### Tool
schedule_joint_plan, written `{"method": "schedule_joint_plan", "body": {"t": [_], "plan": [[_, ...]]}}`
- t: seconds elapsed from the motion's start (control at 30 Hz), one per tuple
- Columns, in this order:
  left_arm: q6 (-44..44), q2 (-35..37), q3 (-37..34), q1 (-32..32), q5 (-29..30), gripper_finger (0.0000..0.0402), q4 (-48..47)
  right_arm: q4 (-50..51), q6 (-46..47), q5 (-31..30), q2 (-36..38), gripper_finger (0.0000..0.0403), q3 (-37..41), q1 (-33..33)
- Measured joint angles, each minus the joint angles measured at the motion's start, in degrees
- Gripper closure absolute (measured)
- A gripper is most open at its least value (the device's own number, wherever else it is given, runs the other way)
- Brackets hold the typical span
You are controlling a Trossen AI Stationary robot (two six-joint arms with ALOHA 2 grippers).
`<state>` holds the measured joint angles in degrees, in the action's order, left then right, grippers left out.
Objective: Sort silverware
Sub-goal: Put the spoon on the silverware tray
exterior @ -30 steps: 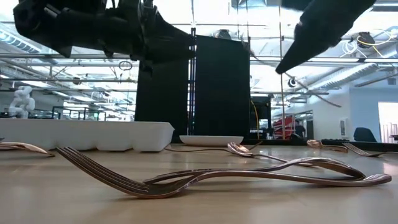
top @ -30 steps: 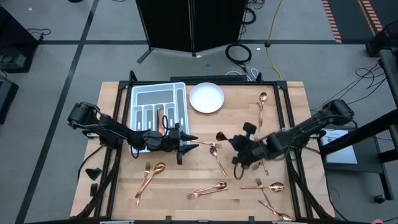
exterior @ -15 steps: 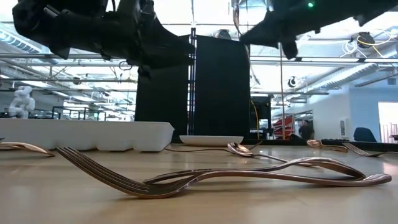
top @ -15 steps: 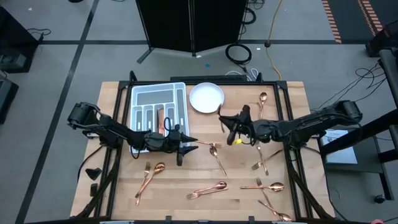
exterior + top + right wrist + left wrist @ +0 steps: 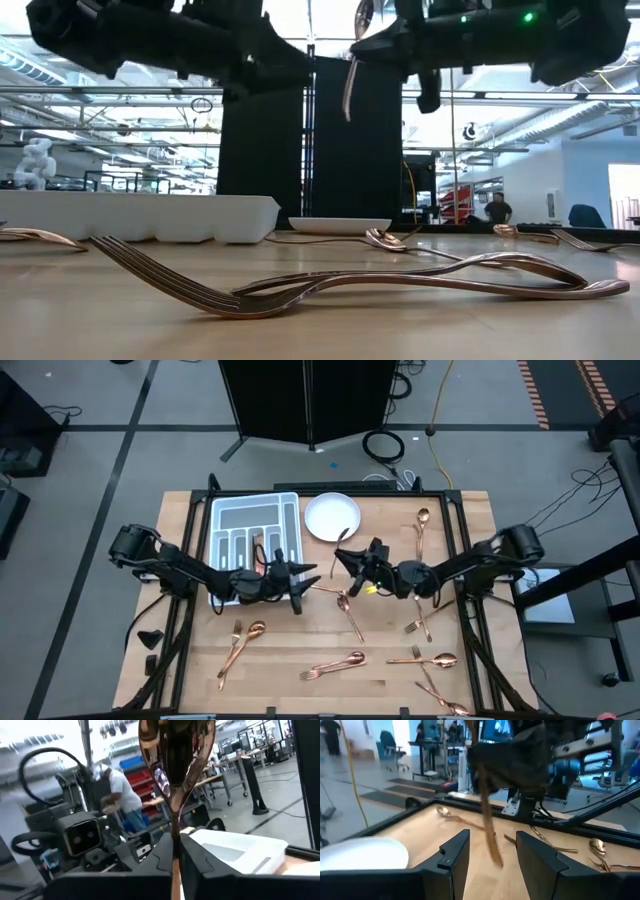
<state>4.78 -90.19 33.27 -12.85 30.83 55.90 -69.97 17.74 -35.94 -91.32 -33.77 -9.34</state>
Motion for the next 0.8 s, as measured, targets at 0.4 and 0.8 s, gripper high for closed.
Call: {"method": "schedule_joint_plan", "body": {"t": [0.4, 0.8], "plan": [[-1.0, 0.0, 6.35, 0.82, 3.1, 0.0246, -12.78, -0.96, -4.94, 0.3, -7.62, 0.0402, -7.59, -1.06], [-0.66, 0.0, 6.35, 1.59, 3.79, 0.0269, -12.84, -0.69, -3.99, -0.11, -8.77, 0.0402, -8.07, -1.27]]}}
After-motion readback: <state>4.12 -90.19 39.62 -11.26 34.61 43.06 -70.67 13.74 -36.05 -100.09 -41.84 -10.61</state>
